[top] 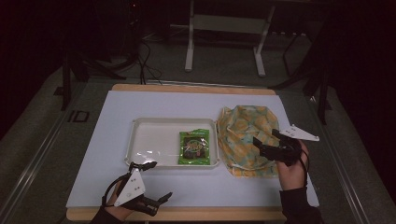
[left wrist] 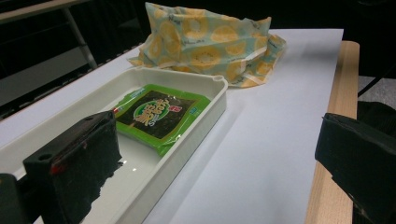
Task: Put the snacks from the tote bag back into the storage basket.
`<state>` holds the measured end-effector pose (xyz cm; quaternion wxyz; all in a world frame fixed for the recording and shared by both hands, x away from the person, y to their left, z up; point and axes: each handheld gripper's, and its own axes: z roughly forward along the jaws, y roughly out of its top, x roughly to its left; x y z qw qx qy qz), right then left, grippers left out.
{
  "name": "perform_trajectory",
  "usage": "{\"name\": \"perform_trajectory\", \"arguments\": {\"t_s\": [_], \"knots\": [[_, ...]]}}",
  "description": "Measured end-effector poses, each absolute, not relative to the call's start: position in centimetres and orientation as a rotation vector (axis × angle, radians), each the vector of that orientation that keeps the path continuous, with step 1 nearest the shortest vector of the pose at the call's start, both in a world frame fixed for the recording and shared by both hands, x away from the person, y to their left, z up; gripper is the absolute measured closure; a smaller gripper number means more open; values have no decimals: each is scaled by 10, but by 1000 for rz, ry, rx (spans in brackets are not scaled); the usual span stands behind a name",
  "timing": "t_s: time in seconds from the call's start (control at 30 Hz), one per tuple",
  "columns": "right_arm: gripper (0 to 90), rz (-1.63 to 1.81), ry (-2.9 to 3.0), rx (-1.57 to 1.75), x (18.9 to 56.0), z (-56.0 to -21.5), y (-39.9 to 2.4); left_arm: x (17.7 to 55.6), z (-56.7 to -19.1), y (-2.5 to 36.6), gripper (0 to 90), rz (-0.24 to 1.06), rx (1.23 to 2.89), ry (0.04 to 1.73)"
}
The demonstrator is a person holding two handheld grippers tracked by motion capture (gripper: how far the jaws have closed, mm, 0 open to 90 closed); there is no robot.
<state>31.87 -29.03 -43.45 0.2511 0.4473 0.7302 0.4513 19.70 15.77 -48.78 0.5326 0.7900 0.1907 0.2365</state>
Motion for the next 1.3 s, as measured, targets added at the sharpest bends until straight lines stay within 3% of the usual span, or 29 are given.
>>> {"name": "perform_trajectory", "arguments": {"t_s": [1.3], "knots": [[139,1251,1815,1274,285,-461,-324,196,-487,157,4,558,1896,442]]}}
